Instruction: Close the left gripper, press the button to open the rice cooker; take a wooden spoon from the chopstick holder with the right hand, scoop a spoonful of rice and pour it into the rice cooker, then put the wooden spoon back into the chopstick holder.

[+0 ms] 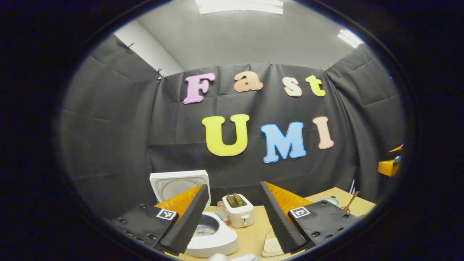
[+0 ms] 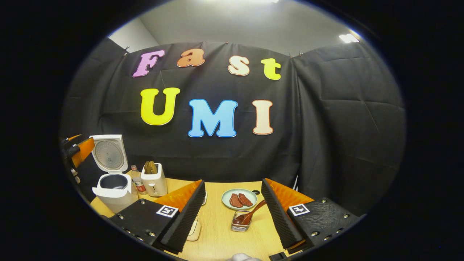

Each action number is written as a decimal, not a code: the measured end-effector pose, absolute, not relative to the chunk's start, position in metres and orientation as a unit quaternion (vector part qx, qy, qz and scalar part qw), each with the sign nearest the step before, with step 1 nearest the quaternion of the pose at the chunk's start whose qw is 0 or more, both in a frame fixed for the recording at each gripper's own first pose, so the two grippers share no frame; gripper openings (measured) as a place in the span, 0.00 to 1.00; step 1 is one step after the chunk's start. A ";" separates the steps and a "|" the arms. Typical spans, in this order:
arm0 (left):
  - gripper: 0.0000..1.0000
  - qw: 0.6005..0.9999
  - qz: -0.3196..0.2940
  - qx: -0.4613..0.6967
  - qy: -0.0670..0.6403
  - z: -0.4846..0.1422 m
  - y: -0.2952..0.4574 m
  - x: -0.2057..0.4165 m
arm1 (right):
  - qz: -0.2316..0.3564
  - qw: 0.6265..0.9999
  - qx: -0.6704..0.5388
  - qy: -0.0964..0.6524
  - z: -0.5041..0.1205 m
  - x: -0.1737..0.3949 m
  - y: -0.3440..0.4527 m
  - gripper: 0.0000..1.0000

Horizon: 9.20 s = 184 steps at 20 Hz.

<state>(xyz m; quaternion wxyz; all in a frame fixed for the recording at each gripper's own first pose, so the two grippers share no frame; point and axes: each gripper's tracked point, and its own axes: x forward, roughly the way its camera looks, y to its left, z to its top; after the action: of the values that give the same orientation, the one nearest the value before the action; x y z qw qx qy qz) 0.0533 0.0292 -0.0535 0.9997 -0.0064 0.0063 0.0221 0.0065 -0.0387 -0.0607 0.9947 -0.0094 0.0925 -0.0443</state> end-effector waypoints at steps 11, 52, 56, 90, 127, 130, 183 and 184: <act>0.99 0.998 0.049 -0.033 0.031 -0.070 0.030 0.053 | -0.067 0.988 0.035 0.136 -0.135 0.000 -0.063 0.95; 0.96 0.990 0.110 0.000 0.085 -0.096 -0.005 0.078 | -0.040 0.945 0.175 0.273 -0.339 0.220 -0.138 0.15; 0.96 0.991 0.112 -0.002 0.079 -0.097 0.016 0.073 | -0.048 0.961 0.137 0.237 -0.289 0.220 -0.135 0.16; 0.96 0.989 0.123 -0.001 0.087 -0.147 0.105 0.019 | 0.159 0.919 -0.271 0.240 -0.317 0.157 0.178 0.16; 0.99 0.982 0.140 0.020 0.123 -0.150 0.140 0.009 | 0.141 0.838 0.401 0.342 -0.342 0.156 0.201 0.15; 0.97 0.983 0.133 0.022 0.120 -0.142 0.134 0.013 | 0.135 0.819 0.453 0.327 -0.335 0.159 0.182 0.16; 0.99 0.966 0.218 -0.009 0.136 -0.174 0.171 -0.065 | 0.255 0.837 0.380 0.299 -0.213 0.214 0.487 0.15; 0.99 0.966 0.220 -0.007 0.137 -0.175 0.171 -0.065 | 0.254 0.851 0.355 0.291 -0.216 0.215 0.485 0.15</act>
<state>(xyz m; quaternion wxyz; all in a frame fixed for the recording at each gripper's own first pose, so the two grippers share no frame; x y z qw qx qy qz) -0.0650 0.1712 -0.1753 0.9660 -0.0070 0.1365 0.2196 0.2153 0.4848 -0.2161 0.8514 0.3548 0.2915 0.2535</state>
